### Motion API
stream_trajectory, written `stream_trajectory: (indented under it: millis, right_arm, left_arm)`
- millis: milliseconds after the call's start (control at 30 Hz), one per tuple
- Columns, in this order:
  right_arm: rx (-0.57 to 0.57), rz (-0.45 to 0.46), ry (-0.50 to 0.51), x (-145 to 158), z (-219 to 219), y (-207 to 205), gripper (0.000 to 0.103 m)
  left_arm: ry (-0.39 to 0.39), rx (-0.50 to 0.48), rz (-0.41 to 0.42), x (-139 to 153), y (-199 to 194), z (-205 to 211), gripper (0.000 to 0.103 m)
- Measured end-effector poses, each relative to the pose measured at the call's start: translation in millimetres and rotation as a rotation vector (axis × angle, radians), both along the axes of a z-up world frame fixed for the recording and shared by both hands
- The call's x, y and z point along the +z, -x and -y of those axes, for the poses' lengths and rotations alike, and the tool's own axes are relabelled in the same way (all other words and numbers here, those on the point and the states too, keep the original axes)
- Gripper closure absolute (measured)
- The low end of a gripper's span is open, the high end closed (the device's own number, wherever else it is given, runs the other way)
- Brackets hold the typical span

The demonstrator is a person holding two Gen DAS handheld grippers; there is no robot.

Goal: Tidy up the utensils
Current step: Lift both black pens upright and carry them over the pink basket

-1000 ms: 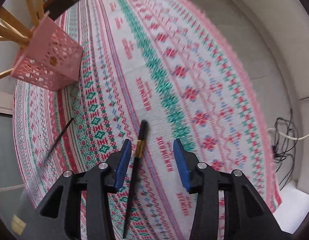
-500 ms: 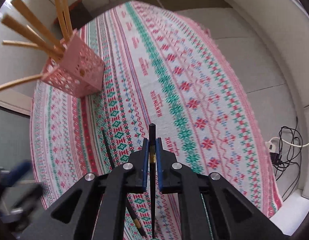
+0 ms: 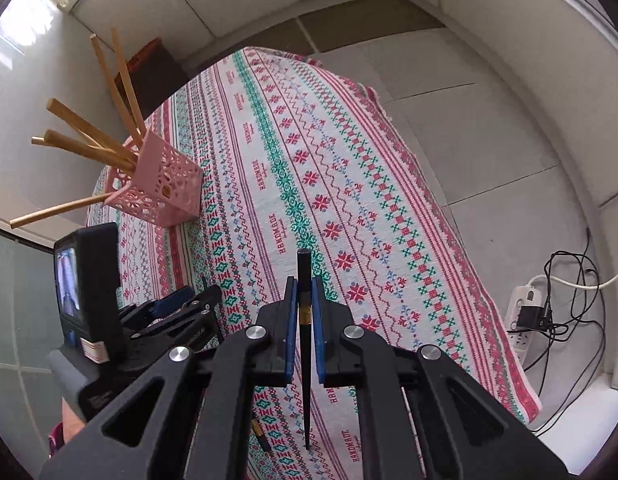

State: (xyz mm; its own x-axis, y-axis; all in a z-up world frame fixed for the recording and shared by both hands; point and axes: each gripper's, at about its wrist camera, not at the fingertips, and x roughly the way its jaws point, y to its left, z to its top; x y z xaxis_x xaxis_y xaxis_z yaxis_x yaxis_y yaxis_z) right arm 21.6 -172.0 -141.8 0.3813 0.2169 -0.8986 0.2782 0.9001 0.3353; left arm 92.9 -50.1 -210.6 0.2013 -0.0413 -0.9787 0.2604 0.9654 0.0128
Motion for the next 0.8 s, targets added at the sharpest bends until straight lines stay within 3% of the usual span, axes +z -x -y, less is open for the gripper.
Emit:
stream_trajectory:
  millis: [200,433,600,800]
  right_arm:
    - [0.047,0.074,0.002,26,-9,8,0.096]
    - [0.141,0.193,-0.029,69,-26,27,0.096]
    - [0.181,0.286,-0.033,102,-37,44,0.096]
    - [0.2,0.38,-0.02,148,-42,55,0.096]
  left_arm:
    - [0.053,-0.064,0.053,21,28,-21,0.1]
    - [0.238,-0.099,0.235,122,84,-83,0.1]
    - [0.279,-0.101,0.388,177,122,-98,0.1]
    - [0.335,-0.084,0.539,232,131,-102,0.1]
